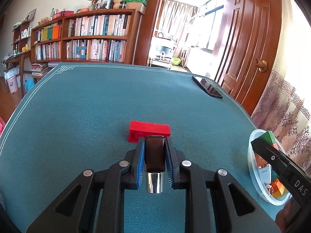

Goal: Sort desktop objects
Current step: 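Carry the lipstick and green-pink brick over the clear bowl with both tools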

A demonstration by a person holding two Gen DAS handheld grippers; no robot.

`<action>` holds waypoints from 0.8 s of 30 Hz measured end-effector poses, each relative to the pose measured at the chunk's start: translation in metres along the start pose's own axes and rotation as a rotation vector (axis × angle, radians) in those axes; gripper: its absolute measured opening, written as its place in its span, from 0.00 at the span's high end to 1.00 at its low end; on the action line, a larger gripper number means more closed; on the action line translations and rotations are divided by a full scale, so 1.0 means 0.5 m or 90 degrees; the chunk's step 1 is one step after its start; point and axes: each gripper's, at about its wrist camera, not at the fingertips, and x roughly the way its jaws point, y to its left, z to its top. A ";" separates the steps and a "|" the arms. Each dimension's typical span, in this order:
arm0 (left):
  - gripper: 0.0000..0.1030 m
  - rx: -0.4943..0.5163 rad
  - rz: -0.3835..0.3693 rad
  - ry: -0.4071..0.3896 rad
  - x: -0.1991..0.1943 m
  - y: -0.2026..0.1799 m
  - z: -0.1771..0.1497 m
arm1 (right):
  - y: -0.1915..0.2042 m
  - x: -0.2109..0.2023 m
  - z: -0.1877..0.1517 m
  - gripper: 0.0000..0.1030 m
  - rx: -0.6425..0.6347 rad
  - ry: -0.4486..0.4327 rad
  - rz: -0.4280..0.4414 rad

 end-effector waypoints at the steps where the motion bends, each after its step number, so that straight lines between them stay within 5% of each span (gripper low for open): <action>1: 0.79 0.001 -0.005 0.001 -0.002 -0.006 0.001 | -0.007 -0.009 0.000 0.64 0.002 -0.003 -0.003; 24: 0.79 0.109 -0.148 0.043 -0.014 -0.244 -0.009 | -0.204 -0.093 0.017 0.64 0.109 -0.038 -0.124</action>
